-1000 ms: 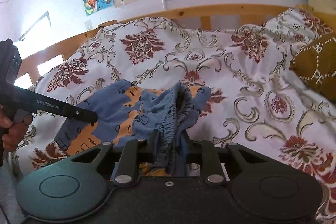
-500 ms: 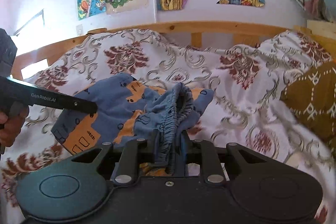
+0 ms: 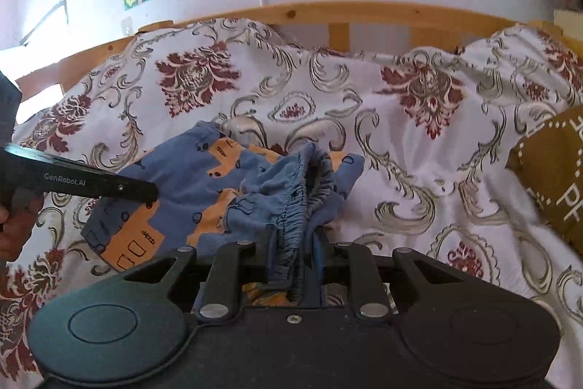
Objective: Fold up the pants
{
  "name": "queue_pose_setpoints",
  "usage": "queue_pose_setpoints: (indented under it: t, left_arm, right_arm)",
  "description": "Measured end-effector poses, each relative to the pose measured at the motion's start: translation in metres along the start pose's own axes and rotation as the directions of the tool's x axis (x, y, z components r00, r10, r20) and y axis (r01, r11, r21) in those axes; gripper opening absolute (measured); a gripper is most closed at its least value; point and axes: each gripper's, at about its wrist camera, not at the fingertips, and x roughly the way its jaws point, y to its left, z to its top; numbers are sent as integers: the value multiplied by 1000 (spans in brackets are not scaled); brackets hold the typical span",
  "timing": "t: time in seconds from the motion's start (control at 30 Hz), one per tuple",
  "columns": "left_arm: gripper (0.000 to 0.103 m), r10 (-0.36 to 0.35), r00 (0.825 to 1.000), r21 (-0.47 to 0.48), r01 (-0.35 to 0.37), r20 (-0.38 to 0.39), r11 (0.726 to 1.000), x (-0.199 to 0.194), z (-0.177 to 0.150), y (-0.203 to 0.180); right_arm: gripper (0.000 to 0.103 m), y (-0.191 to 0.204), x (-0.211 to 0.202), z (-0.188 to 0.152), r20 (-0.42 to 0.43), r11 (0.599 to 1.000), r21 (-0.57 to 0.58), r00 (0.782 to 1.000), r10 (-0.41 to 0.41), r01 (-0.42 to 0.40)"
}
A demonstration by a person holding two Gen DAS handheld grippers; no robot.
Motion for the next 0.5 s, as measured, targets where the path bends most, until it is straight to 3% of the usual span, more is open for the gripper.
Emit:
queue_pose_setpoints:
  t: [0.33, 0.5]
  left_arm:
    - [14, -26, 999, -72, 22, -43, 997, 2, -5, 10]
    - [16, -5, 997, -72, -1, -78, 997, 8, -8, 11]
  right_arm:
    - [22, -6, 2, 1, -22, 999, 42, 1000, 2, -1]
    - [35, -16, 8, 4, -50, 995, 105, 999, 3, 2]
